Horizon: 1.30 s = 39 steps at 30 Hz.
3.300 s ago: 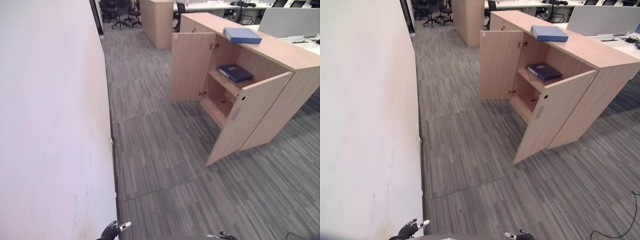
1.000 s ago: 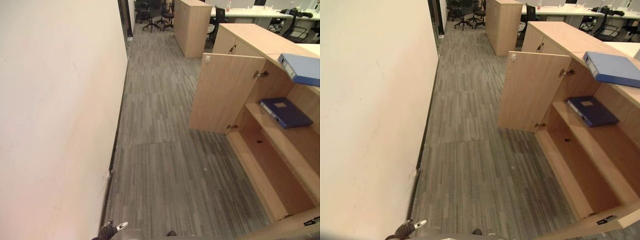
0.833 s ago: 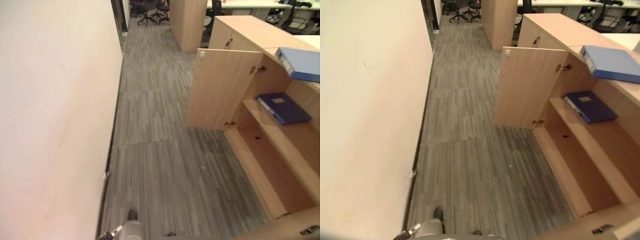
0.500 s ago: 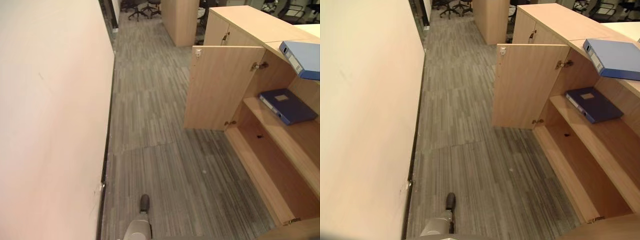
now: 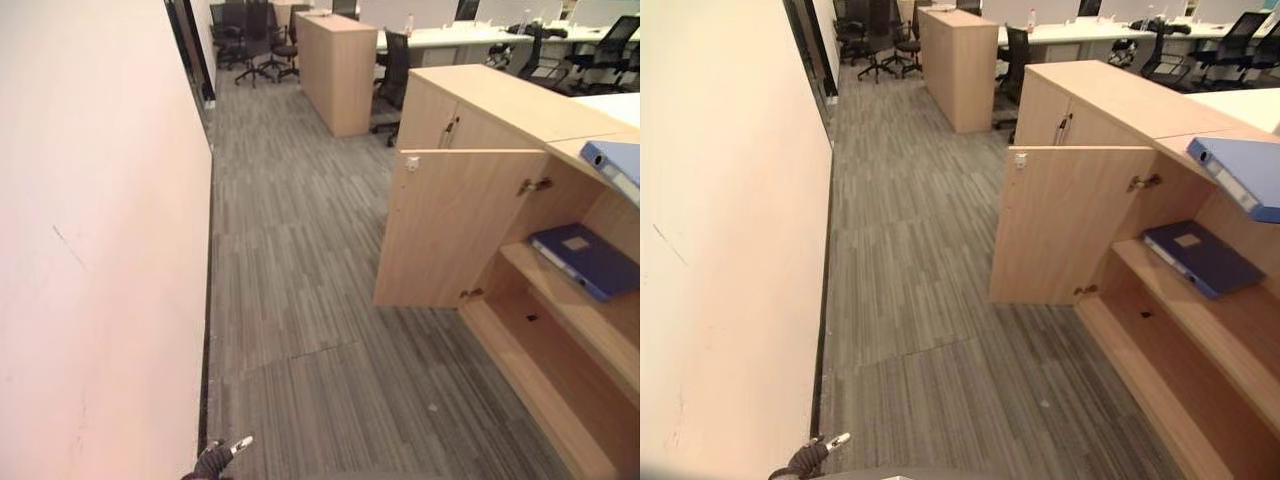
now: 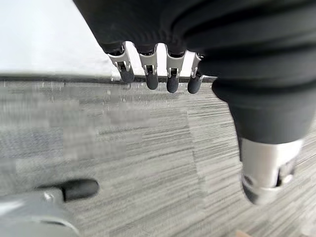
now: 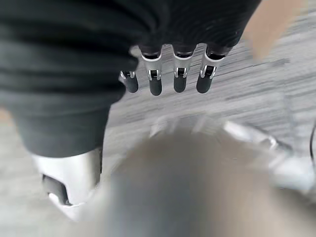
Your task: Put the empty folder in the office cabinet
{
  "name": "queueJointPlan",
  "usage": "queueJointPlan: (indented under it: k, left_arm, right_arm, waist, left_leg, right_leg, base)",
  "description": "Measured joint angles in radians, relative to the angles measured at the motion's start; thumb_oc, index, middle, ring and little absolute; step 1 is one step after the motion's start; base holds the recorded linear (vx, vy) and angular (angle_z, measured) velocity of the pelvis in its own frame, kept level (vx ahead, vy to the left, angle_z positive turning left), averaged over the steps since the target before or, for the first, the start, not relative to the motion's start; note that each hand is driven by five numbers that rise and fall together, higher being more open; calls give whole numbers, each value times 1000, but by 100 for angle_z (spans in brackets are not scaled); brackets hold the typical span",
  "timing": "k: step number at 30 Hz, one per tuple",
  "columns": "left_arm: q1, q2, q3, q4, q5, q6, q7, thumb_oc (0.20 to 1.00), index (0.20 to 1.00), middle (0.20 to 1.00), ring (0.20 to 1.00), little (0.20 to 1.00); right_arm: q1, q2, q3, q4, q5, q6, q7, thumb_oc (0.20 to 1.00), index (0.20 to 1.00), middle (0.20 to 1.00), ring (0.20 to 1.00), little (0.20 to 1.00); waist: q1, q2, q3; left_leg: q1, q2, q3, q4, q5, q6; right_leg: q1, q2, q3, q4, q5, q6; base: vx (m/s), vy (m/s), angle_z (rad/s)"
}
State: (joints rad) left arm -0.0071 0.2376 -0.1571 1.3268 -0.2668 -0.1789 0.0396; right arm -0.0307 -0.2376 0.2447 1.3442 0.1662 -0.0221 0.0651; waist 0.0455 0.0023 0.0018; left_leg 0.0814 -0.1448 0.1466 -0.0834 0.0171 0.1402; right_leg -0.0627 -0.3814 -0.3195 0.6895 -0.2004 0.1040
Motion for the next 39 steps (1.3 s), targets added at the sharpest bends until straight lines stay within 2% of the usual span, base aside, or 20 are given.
queueJointPlan:
  k: [1,4,9,12,16,18,19,20,22,24,26,27,28,29,31,32,35,36,38,39]
  left_arm:
    - [13,6,0,0,10,7,2,1000,1000,1000,1000,1000]
    - [23,5,2,-18,11,13,5,1000,1000,1000,1000,1000]
    - [13,13,5,-35,18,12,10,1000,1000,1000,1000,1000]
    - [15,13,48,-34,19,11,12,1000,1000,1000,1000,1000]
    - [65,13,91,-22,36,11,15,1000,1000,1000,1000,1000]
    - [78,7,112,2,41,18,14,1000,1000,1000,1000,1000]
    - [88,-2,110,7,41,19,13,1000,1000,1000,1000,1000]
    - [82,-8,104,8,40,19,13,1000,1000,1000,1000,1000]
    - [69,-2,101,9,38,19,16,1000,1000,1000,1000,1000]
    - [47,-17,95,19,37,18,21,1000,1000,1000,1000,1000]
    - [35,-9,75,-8,37,14,22,1000,1000,1000,1000,1000]
    - [35,-11,68,-35,37,15,29,1000,1000,1000,1000,1000]
    - [30,-2,35,-92,38,10,31,1000,1000,1000,1000,1000]
    - [29,5,19,-125,38,9,35,1000,1000,1000,1000,1000]
    - [17,22,-8,-170,39,-3,36,1000,1000,1000,1000,1000]
    - [24,39,-55,-247,43,9,36,1000,1000,1000,1000,1000]
    - [12,48,-119,-362,84,-18,8,1000,1000,1000,1000,1000]
    - [17,53,-131,-388,100,-17,2,1000,1000,1000,1000,1000]
    - [10,56,-129,-408,104,-17,-10,1000,1000,1000,1000,1000]
    - [6,70,-126,-426,121,-18,-13,1000,1000,1000,1000,1000]
  right_arm:
    - [-18,-4,2,-10,-1,1,-9,1000,1000,1000,1000,1000]
    - [-24,-9,20,-41,1,-10,-5,1000,1000,1000,1000,1000]
    - [-30,17,19,-92,10,-12,-4,1000,1000,1000,1000,1000]
    - [-25,21,17,-88,10,-11,-4,1000,1000,1000,1000,1000]
    - [-12,18,17,-68,10,-10,2,1000,1000,1000,1000,1000]
    - [-4,19,12,-44,13,-11,3,1000,1000,1000,1000,1000]
    - [2,9,11,-44,12,-11,2,1000,1000,1000,1000,1000]
    - [3,0,8,-44,12,-11,2,1000,1000,1000,1000,1000]
    - [10,4,-10,-40,15,-11,1,1000,1000,1000,1000,1000]
    - [14,4,-37,-28,19,-13,0,1000,1000,1000,1000,1000]
    - [24,3,-15,-30,43,-12,-6,1000,1000,1000,1000,1000]
    - [28,1,-21,-33,51,-12,-6,1000,1000,1000,1000,1000]
    - [30,1,-16,-31,51,-10,-18,1000,1000,1000,1000,1000]
    - [29,2,-5,-23,51,-10,-23,1000,1000,1000,1000,1000]
    - [15,7,10,4,51,-10,-24,1000,1000,1000,1000,1000]
    - [14,3,27,0,51,-14,-24,1000,1000,1000,1000,1000]
    - [7,-23,33,12,50,-10,-22,1000,1000,1000,1000,1000]
    - [-2,-29,31,31,50,-10,-22,1000,1000,1000,1000,1000]
    - [-13,-37,32,36,49,-10,-22,1000,1000,1000,1000,1000]
    - [-32,-37,28,37,49,-10,-21,1000,1000,1000,1000,1000]
  waist:
    - [5,1,24]
    - [-8,2,45]
    - [-21,-46,82]
    - [-35,-56,88]
    - [-32,-48,86]
    - [-50,-36,76]
    - [-49,-24,58]
    - [-50,-10,58]
    - [-44,-17,55]
    - [-56,-36,49]
    - [-55,-64,36]
    - [-53,-62,34]
    - [-38,-70,42]
    - [-34,-74,44]
    - [-10,-100,61]
    - [-24,-118,76]
    - [-31,-94,117]
    - [-31,-81,116]
    - [-31,-68,136]
    - [-8,-55,156]
  left_leg:
    - [25,9,25,3,-3,-17]
    - [44,36,53,7,-24,-48]
    - [78,44,100,-2,-39,-72]
    - [96,54,118,-6,-52,-90]
    - [141,116,150,-12,-108,-151]
    - [153,171,146,3,-120,-184]
    - [161,212,142,14,-116,-203]
    - [166,246,139,30,-113,-215]
    - [142,292,129,136,-113,-220]
    - [104,323,90,269,-100,-247]
    - [-10,389,105,547,-81,-253]
    - [-56,417,74,658,-52,-251]
    - [-162,462,36,866,-20,-234]
    - [-216,433,-14,906,-39,-229]
    - [-239,402,-4,824,-51,-233]
    - [-275,378,-19,668,-47,-249]
    - [-297,339,-58,353,2,-285]
    - [-264,295,-147,164,27,-300]
    - [-269,273,-255,39,69,-307]
    - [-261,260,-373,-17,94,-303]
  right_leg:
    - [-23,-2,-64,-124,-1,10]
    - [-68,56,-86,-315,37,36]
    - [-95,133,-61,-647,218,87]
    - [-92,120,-63,-719,292,90]
    - [-26,120,-191,-712,358,70]
    - [-24,162,-183,-674,375,33]
    - [-16,206,-188,-659,337,-35]
    - [-2,237,-192,-660,315,-66]
    - [38,278,-198,-691,290,-102]
    - [70,305,-193,-710,257,-112]
    - [104,344,-181,-733,230,-146]
    - [115,366,-165,-731,216,-167]
    - [137,407,-128,-733,198,-206]
    - [142,415,-102,-733,182,-228]
    - [151,413,-58,-726,192,-229]
    - [171,424,-25,-748,186,-223]
    - [191,450,32,-755,184,-225]
    - [185,451,54,-751,184,-224]
    - [194,476,133,-756,177,-214]
    - [219,490,182,-768,187,-221]
  base:
    - [86,-185,-38]
    - [75,-153,-20]
    - [135,-207,-33]
    - [181,-185,-22]
    - [338,-331,-35]
    - [184,-277,5]
    - [259,-476,9]
    - [189,-387,-1]
    - [167,-424,-5]
    - [165,-409,-10]
    - [130,-293,-29]
    - [93,-174,-62]
    - [96,-167,-63]
    - [93,-79,-96]
    - [113,42,-93]
    - [96,65,-83]
    - [130,178,-69]
    - [215,135,-72]
    - [181,113,-111]
    - [170,121,-141]
